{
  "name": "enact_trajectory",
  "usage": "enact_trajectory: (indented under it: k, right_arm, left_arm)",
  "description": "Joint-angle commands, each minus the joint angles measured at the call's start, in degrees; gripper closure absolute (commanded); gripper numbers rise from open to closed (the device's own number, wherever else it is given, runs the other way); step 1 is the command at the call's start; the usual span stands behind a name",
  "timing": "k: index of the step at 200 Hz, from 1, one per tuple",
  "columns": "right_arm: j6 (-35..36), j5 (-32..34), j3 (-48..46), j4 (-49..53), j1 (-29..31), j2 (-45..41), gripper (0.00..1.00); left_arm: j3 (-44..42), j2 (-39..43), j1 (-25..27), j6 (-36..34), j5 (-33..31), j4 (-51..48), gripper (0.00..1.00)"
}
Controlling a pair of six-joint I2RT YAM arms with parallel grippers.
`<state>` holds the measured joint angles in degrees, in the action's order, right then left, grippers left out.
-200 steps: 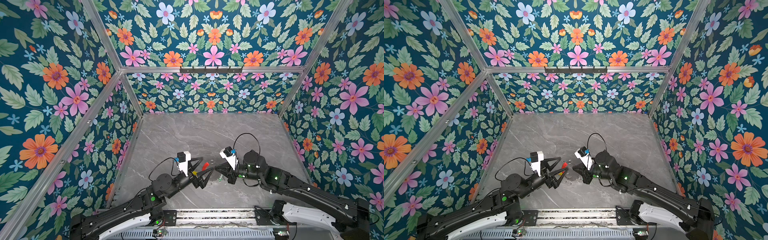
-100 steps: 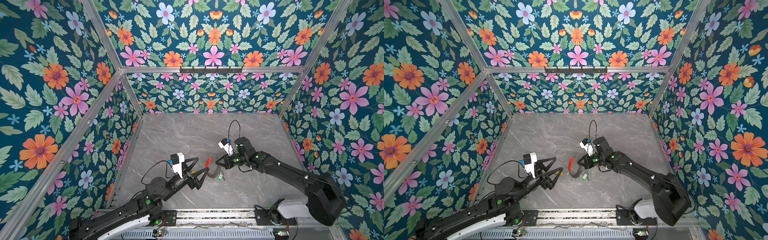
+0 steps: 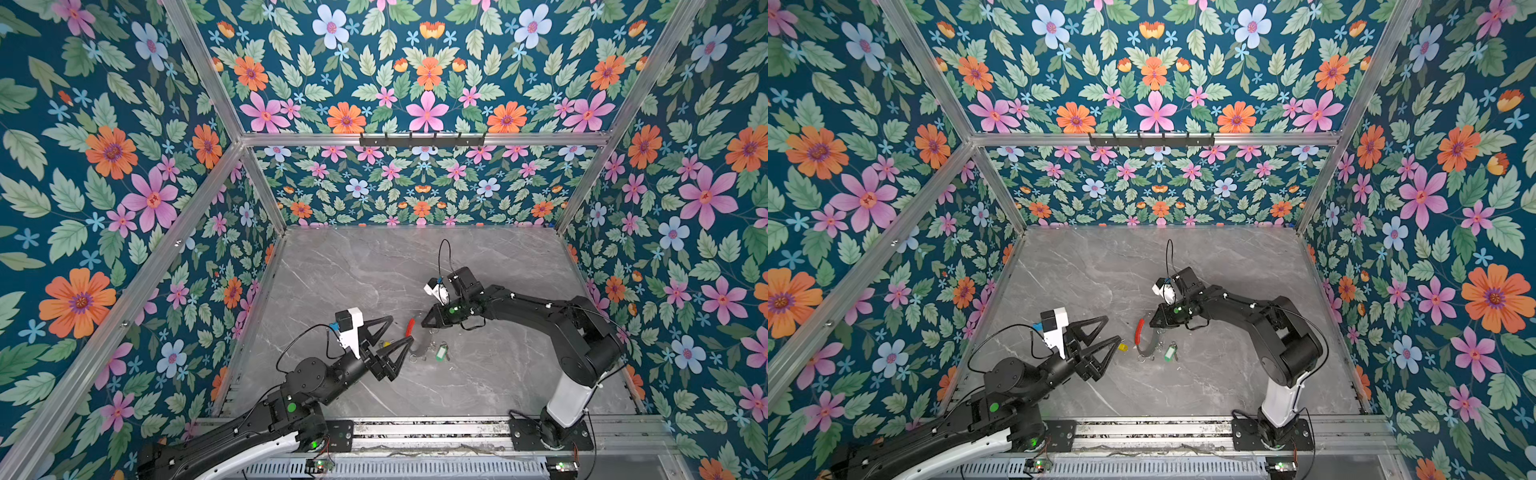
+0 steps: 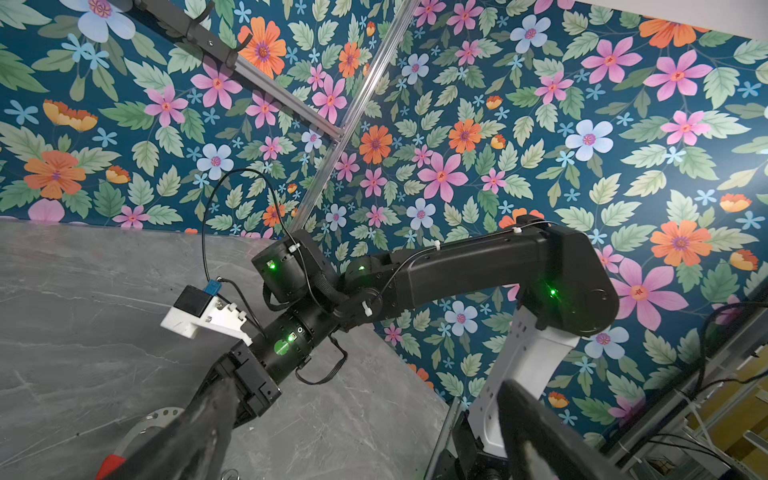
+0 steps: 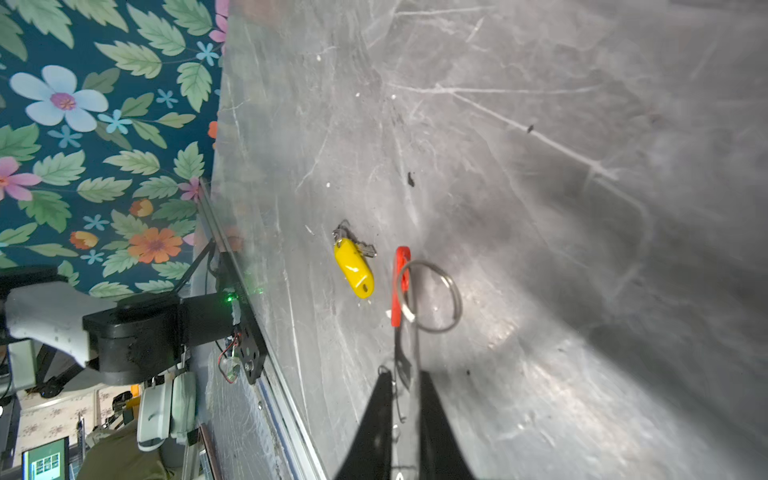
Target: Remove the keys from the keyring
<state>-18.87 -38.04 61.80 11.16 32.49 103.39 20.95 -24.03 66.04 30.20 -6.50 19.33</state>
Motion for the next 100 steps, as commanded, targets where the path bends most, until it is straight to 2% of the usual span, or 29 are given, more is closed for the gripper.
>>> enact_trajectory:
  k: [1, 25, 64, 100]
  right_arm:
    - [0.8, 3.4, 1.4, 2.6, -0.1, 1.4, 0.67]
    - [0.4, 6.7, 2.4, 3.7, -0.2, 2.1, 0.56]
    - [-0.2, 14.3, 4.3, 5.6, -0.2, 1.7, 0.46]
    - [-0.1, 22.4, 2.4, 5.2, -0.1, -6.0, 0.33]
  left_arm:
    - [-0.1, 0.2, 0.0, 0.3, -0.1, 0.6, 0.00]
    - [-0.1, 0.1, 0.0, 0.2, -0.1, 0.4, 0.00]
    - [-0.1, 0.1, 0.0, 0.0, -0.6, 0.2, 0.00]
    - [0.5, 0.1, 0.0, -0.6, -2.6, -0.8, 0.00]
